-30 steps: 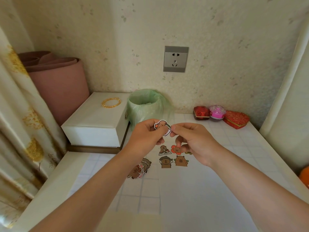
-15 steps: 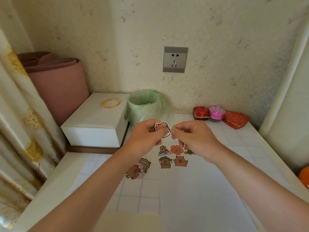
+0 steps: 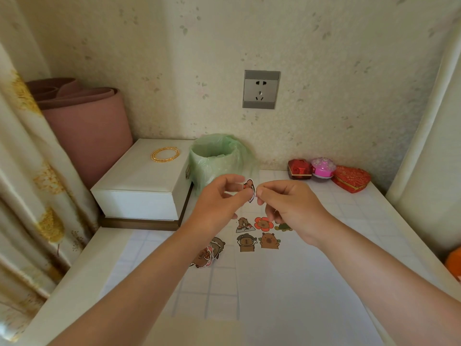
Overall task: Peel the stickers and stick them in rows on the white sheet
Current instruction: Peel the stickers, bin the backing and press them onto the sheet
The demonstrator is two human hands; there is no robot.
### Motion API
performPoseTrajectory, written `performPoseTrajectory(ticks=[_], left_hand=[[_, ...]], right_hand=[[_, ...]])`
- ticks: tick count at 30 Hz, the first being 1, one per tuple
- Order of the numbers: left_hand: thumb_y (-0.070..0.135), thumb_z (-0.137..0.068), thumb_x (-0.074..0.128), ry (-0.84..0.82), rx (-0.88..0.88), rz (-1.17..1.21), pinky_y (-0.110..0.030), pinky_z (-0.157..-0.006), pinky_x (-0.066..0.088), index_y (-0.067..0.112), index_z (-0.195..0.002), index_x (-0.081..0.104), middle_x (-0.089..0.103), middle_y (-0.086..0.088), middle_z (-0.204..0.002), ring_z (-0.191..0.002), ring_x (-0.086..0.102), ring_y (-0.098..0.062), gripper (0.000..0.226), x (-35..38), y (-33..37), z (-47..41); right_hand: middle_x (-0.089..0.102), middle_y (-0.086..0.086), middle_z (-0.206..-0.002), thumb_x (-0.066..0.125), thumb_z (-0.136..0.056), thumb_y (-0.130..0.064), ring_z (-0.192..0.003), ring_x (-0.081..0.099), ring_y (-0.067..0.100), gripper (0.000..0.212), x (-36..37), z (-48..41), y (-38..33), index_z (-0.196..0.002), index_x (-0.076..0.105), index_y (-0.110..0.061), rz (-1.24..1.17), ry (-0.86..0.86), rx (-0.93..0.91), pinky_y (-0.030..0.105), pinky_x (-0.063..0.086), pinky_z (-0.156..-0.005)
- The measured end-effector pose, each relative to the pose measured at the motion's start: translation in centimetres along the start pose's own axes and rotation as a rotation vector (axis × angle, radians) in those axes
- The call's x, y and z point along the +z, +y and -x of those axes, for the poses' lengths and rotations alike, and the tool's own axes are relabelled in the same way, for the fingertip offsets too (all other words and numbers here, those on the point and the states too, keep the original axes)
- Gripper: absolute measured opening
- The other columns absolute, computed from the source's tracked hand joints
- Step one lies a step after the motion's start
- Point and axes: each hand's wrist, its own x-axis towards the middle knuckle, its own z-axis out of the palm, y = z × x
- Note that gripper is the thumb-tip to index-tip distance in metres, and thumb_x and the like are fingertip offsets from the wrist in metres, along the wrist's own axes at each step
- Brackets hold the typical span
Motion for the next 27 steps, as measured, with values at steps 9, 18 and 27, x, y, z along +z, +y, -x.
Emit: performPoseTrajectory(ticks=[9, 18, 27], left_hand=[[0.016, -0.09, 0.069, 0.025, 0.074, -0.078, -0.025, -0.057, 0.058, 0.022, -0.084, 0.075, 0.074, -0.002, -0.079, -0.074, 0.068, -0.013, 0.011, 0.5, -0.2, 0.9], [0.018, -0.092, 0.068, -0.012, 0.017, -0.072, -0.022, -0.055, 0.056, 0.015, -0.087, 0.076, 0.076, 0.005, -0.08, -0.067, 0.069, -0.009, 0.01, 0.1, 0.2, 1.1], [0.017, -0.093, 0.066, 0.003, -0.036, -0.049, -0.023, -0.054, 0.056, 0.011, -0.089, 0.075, 0.076, 0.003, -0.082, -0.066, 0.068, -0.009, 0.011, 0.1, 0.3, 0.8]], right_hand=[[0.055, -0.006, -0.046, 0.066, -0.093, -0.015, -0.041, 0.046, 0.01, 0.023, 0.2, 0.0, 0.1, -0.074, 0.075, -0.022, 0.2, 0.049, -0.145, 0.016, 0.038, -0.041], [0.069, -0.016, -0.066, 0.066, -0.091, -0.018, -0.042, 0.053, 0.005, 0.021, 0.3, 0.1, 0.5, -0.075, 0.076, -0.027, 0.324, 0.077, -0.217, 0.019, 0.041, -0.045], [0.069, 0.0, -0.073, 0.067, -0.092, -0.02, -0.049, 0.057, 0.018, 0.014, 0.4, 0.0, 0.3, -0.082, 0.075, -0.014, 0.154, 0.118, -0.103, 0.022, 0.046, -0.044]])
